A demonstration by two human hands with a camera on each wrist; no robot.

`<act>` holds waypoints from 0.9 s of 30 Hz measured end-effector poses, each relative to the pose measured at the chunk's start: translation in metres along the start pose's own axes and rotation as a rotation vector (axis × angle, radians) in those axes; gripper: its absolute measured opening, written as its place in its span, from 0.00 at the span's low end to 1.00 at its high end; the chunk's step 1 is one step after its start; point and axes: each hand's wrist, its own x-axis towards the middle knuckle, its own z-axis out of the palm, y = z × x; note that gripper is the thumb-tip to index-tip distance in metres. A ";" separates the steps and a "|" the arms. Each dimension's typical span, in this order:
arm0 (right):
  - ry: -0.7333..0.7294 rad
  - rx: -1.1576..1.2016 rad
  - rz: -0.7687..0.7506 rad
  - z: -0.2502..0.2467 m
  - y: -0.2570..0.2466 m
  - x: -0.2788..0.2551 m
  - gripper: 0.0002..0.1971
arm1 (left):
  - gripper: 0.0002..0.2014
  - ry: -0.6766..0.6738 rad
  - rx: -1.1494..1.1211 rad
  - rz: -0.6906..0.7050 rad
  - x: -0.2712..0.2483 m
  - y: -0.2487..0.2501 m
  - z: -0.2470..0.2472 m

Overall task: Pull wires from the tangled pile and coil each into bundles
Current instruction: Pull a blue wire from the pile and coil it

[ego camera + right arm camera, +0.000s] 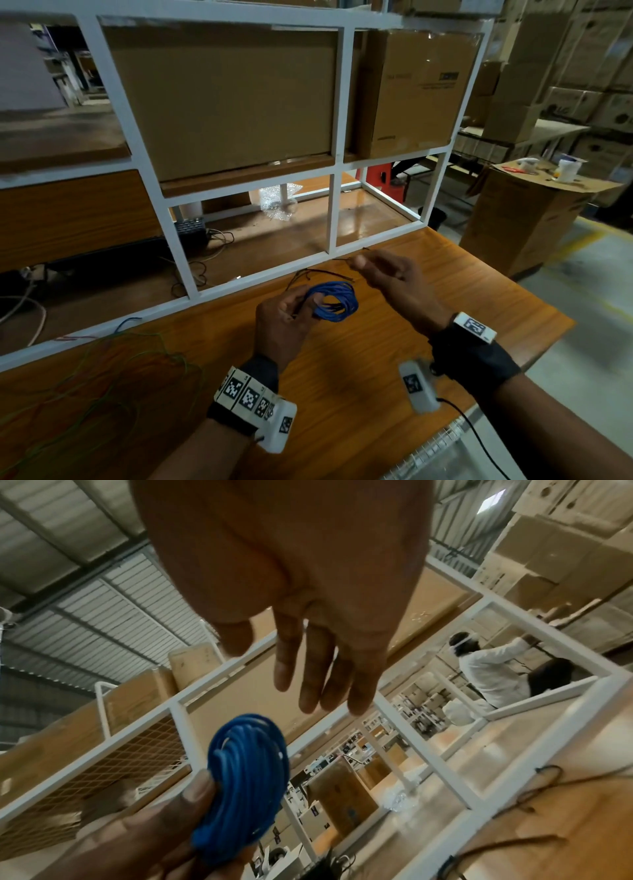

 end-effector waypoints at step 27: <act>-0.487 -0.088 -0.068 0.005 0.082 0.018 0.03 | 0.14 -0.317 0.080 -0.454 0.015 0.007 0.028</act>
